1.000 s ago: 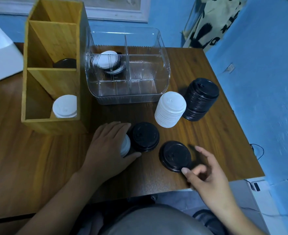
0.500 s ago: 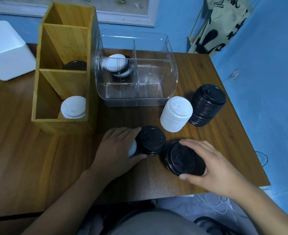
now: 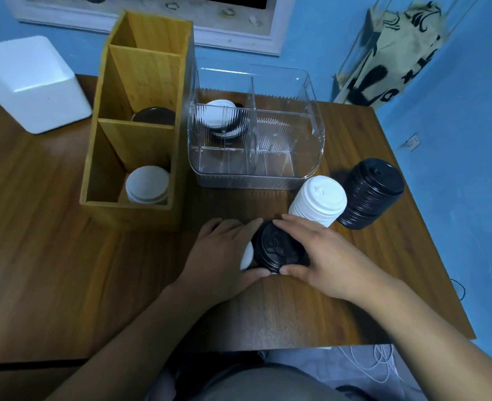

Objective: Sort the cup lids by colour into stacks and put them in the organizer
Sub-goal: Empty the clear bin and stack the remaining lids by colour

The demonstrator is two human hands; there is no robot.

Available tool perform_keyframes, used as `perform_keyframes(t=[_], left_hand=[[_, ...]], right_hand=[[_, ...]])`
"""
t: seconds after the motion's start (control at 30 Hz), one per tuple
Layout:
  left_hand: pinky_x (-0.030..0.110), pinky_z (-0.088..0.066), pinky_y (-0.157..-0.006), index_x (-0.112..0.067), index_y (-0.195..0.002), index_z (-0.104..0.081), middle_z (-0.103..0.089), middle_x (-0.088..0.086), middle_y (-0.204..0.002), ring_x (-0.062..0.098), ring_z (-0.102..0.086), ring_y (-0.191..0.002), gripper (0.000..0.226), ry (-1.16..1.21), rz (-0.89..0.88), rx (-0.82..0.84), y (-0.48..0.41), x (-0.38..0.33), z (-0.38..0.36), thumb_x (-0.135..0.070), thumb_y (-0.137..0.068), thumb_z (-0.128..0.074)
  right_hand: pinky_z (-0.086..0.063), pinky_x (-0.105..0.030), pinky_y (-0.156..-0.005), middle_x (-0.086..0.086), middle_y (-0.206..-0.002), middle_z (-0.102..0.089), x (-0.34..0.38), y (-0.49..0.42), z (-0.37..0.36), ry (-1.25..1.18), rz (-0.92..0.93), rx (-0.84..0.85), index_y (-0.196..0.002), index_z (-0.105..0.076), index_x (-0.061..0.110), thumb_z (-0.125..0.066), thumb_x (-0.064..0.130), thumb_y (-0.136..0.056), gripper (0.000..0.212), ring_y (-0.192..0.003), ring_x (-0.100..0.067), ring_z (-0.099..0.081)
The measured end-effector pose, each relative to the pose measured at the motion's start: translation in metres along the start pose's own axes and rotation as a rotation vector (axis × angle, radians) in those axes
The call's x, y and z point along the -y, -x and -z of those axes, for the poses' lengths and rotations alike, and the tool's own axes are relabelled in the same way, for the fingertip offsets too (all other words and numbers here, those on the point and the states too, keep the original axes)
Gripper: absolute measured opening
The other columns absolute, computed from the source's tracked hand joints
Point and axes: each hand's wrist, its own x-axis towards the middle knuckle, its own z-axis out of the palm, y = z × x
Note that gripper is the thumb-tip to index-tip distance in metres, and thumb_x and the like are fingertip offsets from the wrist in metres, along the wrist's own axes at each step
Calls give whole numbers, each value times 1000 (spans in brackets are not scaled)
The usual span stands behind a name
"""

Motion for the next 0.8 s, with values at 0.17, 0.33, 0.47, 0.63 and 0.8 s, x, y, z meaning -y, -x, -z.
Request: perform_keyframes(t=[0.17,0.33,0.47,0.63,0.8], left_hand=[[43,-42,-108,-17,-144,-53,-69,-1,-127,18,-62,-117,88,12,-14,3,1,0,-3,-76,-78,-58],[41,-43,-106,-20,-136,-60,-67,-8,-128,15,-58,-119,78,70,-31,-27,1,-1,-1,-75,-81,-61],[41,-45,-103,-19,-133,-63,-67,-9,-125,15,-58,-118,72,68,-30,-34,-1,-2,0,-74,-85,-59],[40,-46,-104,-19,-132,-64,-67,-6,-126,15,-58,-118,73,46,-18,-51,0,4,8,-75,-84,-57],[29,-27,-117,-18,-149,-45,-49,-3,-151,12,-42,-139,94,108,37,-39,6,9,21,-76,-78,-63]], right_hand=[[-27,-34,-122,12,-165,-20,2,3,-3,-8,-47,59,-158,-24,37,-75,48,-85,89,-151,-9,-21],[-28,-32,-122,13,-165,-21,1,-2,-2,-27,-65,69,-156,-28,39,-78,47,-83,89,-150,-8,-24],[-27,-29,-121,9,-164,-25,3,-4,0,-23,-69,96,-155,-29,36,-77,49,-82,89,-150,-9,-25],[-29,-35,-121,2,-168,-12,13,-7,-5,50,-36,111,-159,-15,34,-64,55,-90,87,-154,-15,-18],[-10,-26,-125,4,-168,-1,20,-6,4,195,33,59,-161,-9,33,-56,59,-93,86,-155,-11,-3]])
